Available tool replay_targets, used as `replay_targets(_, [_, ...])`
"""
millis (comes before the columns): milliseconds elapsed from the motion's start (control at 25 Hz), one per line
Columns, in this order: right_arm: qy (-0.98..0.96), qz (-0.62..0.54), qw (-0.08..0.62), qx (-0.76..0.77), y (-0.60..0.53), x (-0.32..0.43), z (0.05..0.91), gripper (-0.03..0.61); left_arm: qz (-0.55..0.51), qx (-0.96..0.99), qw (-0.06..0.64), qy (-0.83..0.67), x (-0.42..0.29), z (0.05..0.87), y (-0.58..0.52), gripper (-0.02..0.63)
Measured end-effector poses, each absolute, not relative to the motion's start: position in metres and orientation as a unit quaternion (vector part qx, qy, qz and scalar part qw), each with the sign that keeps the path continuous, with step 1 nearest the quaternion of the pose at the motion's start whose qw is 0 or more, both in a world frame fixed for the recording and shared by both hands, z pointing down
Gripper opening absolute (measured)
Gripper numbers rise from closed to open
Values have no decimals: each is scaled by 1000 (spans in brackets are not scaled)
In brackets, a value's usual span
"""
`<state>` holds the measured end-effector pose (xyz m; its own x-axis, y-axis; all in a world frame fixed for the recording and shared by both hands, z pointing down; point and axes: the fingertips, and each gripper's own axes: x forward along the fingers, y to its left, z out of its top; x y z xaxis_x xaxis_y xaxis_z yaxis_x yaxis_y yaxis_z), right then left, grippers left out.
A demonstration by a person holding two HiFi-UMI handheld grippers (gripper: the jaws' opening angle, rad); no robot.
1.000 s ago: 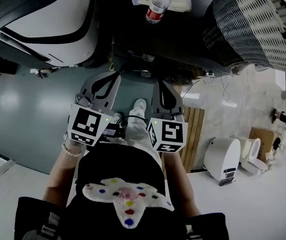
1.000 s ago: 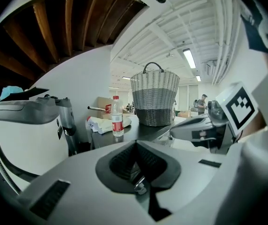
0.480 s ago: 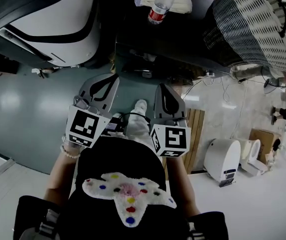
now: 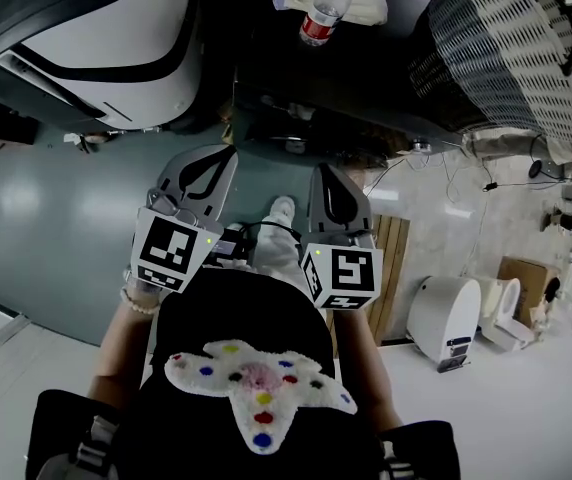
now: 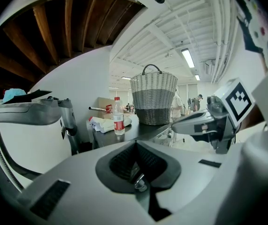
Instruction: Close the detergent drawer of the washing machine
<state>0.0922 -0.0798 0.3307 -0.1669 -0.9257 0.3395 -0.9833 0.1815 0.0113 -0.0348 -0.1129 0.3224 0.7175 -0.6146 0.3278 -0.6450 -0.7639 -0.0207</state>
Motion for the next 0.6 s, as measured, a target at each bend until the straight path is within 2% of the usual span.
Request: replay_targets(600, [-760,98,143,627,-79,90,328,4,154,927,50,-339,-31,322,-113,11])
